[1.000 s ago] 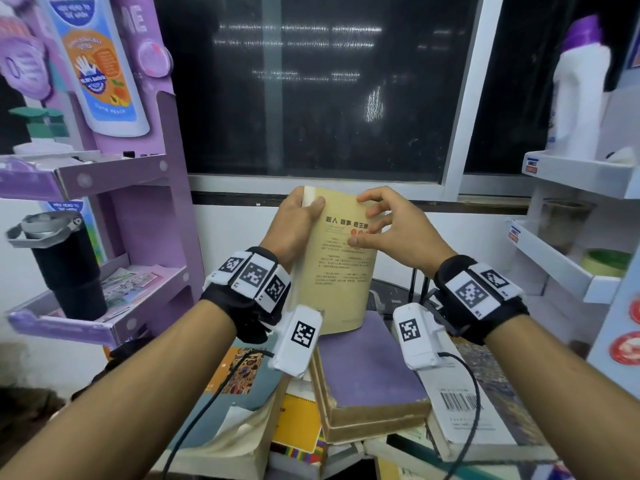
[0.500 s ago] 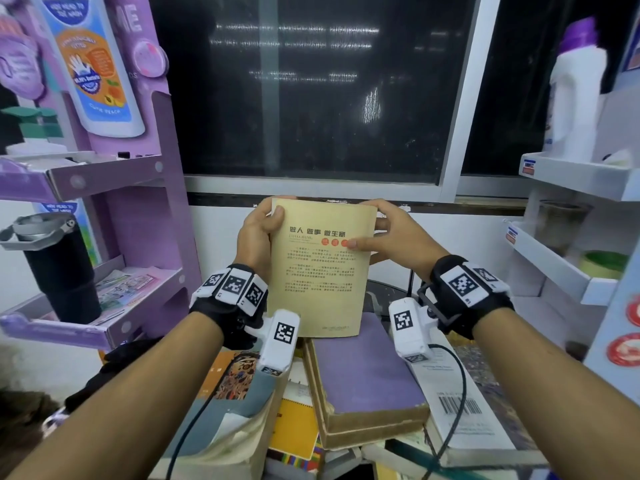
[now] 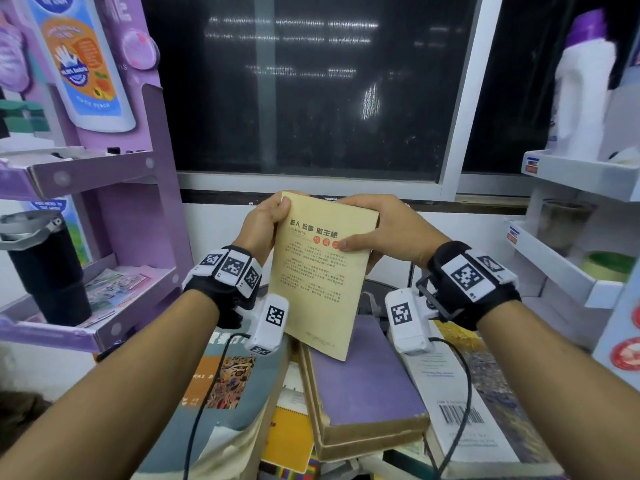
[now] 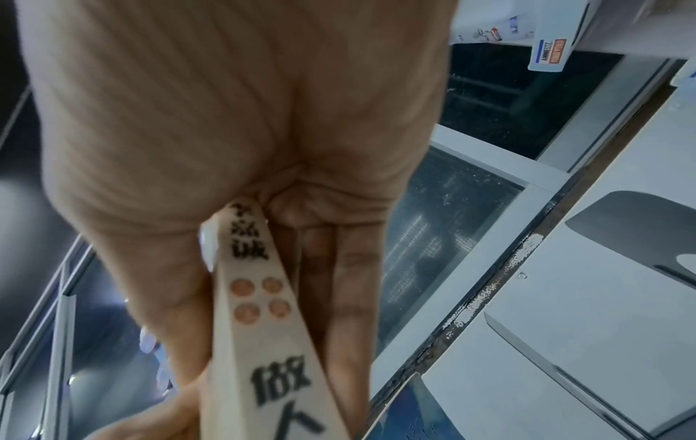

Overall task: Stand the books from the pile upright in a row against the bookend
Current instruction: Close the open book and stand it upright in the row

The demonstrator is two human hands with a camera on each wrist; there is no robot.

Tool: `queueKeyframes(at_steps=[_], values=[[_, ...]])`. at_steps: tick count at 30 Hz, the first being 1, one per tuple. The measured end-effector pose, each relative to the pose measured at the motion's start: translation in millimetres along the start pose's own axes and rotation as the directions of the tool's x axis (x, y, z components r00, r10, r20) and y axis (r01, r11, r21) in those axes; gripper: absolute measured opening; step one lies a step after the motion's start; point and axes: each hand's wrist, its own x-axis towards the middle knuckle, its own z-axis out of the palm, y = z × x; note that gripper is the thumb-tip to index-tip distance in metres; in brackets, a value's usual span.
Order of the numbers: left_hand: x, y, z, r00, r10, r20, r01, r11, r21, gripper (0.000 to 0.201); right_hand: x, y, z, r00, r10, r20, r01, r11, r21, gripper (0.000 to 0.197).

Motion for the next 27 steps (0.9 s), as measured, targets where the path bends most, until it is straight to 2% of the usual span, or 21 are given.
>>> queueKeyframes(at_steps=[5, 10, 14, 20, 24, 27], values=[[16.4, 1.3, -8.3, 1.0, -0.021, 0.001, 0.021, 0.987, 0.156, 0.031, 9.9, 2.0, 1.1, 0.994, -0.022, -0.108, 0.014, 0.997, -0.072, 0.051], [30.2, -6.7, -16.9, 0.997, -0.023, -0.079, 0.042, 0.969, 0.244, 0.025, 19.7, 2.5, -1.9, 0.982, -0.026, -0.187, 0.003, 0.993, -0.122, 0.044], [41.8, -27.4, -22.2, 0.988, -0.067, -0.136, 0.107, 0.942, 0.317, 0.036, 31.8, 5.1, -2.0, 0.968, -0.012, -0.251, -0.026, 0.988, -0.151, 0.046], [53.0, -56.2, -25.3, 0.976, -0.178, -0.127, 0.212, 0.917, 0.338, 0.037, 60.5, 17.8, 9.8, 0.934, 0.01, -0.356, -0.103, 0.964, -0.244, 0.05], [58.3, -66.6, -26.4, 0.969, -0.218, -0.117, 0.245, 0.915, 0.321, 0.039, 84.3, 28.5, 22.3, 0.92, 0.024, -0.392, -0.151, 0.943, -0.297, 0.032], [61.8, -76.7, -30.0, 0.965, -0.237, -0.114, 0.261, 0.916, 0.304, 0.049, 101.6, 39.1, 35.7, 0.919, 0.031, -0.392, -0.178, 0.921, -0.346, 0.027]])
